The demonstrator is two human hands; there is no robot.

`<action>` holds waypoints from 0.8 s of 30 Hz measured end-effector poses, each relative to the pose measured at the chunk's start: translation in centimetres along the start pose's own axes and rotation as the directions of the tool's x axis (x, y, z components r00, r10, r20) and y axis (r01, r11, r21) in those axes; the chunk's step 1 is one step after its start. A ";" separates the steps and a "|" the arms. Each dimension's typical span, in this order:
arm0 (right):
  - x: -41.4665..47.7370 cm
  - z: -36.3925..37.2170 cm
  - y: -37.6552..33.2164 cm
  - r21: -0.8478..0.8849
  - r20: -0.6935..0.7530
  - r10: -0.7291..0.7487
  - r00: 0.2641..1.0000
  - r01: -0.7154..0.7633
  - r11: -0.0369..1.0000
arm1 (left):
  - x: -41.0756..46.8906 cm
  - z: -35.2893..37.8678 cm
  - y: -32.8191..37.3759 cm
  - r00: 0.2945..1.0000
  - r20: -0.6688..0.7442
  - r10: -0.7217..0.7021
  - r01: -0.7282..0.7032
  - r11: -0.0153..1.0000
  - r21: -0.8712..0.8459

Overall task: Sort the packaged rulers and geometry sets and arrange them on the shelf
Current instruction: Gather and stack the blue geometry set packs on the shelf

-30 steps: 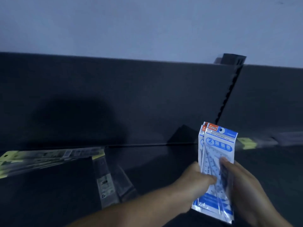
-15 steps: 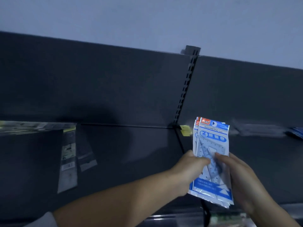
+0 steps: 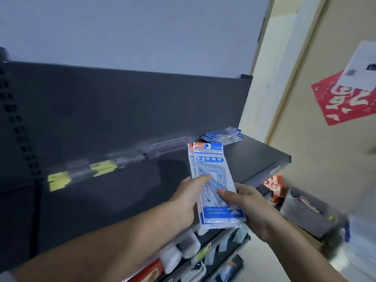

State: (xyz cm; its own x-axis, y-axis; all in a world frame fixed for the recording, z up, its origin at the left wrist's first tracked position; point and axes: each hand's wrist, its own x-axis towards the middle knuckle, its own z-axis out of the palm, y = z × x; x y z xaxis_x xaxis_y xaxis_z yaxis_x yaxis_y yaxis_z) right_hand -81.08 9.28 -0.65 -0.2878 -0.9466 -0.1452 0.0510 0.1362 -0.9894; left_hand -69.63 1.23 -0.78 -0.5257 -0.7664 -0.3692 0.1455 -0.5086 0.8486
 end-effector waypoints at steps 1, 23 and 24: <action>0.5 -1.6 0.0 0.012 0.013 0.015 1.000 -0.015 1.000 | 1.3 1.1 0.0 1.000 0.016 0.005 -0.006 1.000 0.022; 28.0 -21.4 -2.8 -0.035 0.077 0.185 0.980 -0.183 0.982 | 28.4 11.5 4.8 0.987 0.129 -0.096 0.055 0.955 0.292; 29.6 -22.1 -3.0 -0.015 0.035 0.173 0.984 -0.173 0.985 | 29.2 12.2 4.9 0.983 0.144 -0.114 0.064 0.948 0.313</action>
State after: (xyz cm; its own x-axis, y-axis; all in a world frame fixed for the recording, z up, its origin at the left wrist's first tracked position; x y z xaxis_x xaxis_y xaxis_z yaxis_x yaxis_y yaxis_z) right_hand -110.86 -12.72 -2.14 -0.2406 -0.9185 -0.3139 0.0852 0.3021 -0.9495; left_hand -94.51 -18.91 -2.76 -0.6539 -0.6390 -0.4051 -0.1580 -0.4084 0.8990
